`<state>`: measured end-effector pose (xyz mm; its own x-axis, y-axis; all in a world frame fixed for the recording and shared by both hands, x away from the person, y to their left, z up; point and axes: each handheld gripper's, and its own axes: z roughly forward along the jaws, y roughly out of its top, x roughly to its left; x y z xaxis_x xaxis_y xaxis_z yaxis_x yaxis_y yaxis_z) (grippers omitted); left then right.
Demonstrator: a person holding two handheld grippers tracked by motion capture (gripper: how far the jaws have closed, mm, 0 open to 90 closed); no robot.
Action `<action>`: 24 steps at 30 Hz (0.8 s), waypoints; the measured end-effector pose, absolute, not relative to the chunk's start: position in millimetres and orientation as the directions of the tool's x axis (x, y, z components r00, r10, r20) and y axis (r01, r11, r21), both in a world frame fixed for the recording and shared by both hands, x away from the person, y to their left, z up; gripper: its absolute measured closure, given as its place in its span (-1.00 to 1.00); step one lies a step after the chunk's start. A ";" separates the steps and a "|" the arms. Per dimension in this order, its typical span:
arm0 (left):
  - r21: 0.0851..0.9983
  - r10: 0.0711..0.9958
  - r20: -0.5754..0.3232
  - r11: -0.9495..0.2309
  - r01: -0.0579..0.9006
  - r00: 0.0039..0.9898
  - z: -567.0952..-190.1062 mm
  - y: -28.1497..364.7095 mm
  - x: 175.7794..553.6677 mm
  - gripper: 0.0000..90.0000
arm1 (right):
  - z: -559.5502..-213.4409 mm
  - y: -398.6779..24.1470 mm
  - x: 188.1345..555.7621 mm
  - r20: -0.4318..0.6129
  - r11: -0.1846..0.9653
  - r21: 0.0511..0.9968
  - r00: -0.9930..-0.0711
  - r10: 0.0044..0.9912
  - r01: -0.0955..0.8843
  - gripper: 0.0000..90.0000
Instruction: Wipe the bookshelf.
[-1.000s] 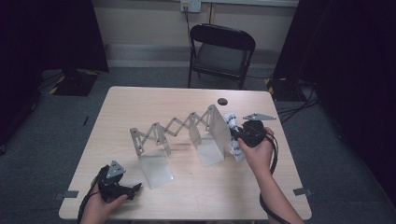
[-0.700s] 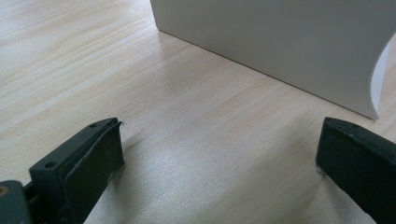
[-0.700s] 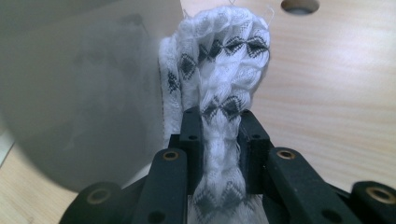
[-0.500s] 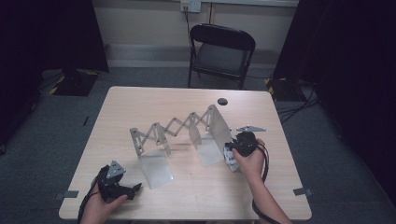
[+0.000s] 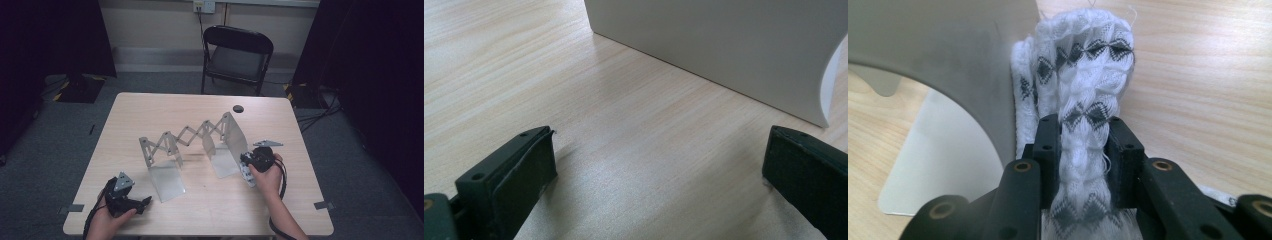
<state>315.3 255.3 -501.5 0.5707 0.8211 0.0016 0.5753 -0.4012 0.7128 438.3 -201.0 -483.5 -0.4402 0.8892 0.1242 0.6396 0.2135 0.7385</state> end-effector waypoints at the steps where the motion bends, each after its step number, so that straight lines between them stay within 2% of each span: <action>1: 0.713 0.821 0.002 -0.401 0.575 0.571 -501.5 255.3 315.2 -1.00 | -483.1 -201.7 438.4 0.118 0.217 0.738 -0.438 0.891 0.639 0.55; 6: 0.713 0.821 0.002 -0.401 0.575 0.570 -501.5 255.3 315.2 -0.99 | -482.1 -207.4 438.2 0.111 0.220 0.731 -0.431 0.896 0.646 0.49; 10: 0.713 0.821 0.001 -0.401 0.575 0.571 -501.6 255.2 315.2 -1.00 | -481.2 -213.8 437.1 0.144 0.193 0.737 -0.429 0.892 0.648 0.32; 12: 0.713 0.821 0.001 -0.401 0.576 0.570 -501.5 255.2 315.2 -1.00 | -479.7 -217.0 434.6 0.103 0.222 0.746 -0.438 0.893 0.628 0.24; 15: 0.714 0.823 -0.003 -0.397 0.577 0.569 -501.6 254.8 315.0 -1.00 | -475.7 -221.9 430.8 0.107 0.210 0.757 -0.435 0.894 0.618 0.10; 24: 0.714 0.824 -0.002 -0.395 0.577 0.567 -501.7 254.2 314.4 -1.00 | -465.8 -227.4 413.3 0.037 0.278 0.759 -0.465 0.885 0.589 0.02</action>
<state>314.4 254.2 -501.7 0.5673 0.8235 -0.0025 0.5773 -0.3955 0.7144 413.3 -227.4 -465.8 -0.4649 0.8845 0.0374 0.5893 0.2777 0.7587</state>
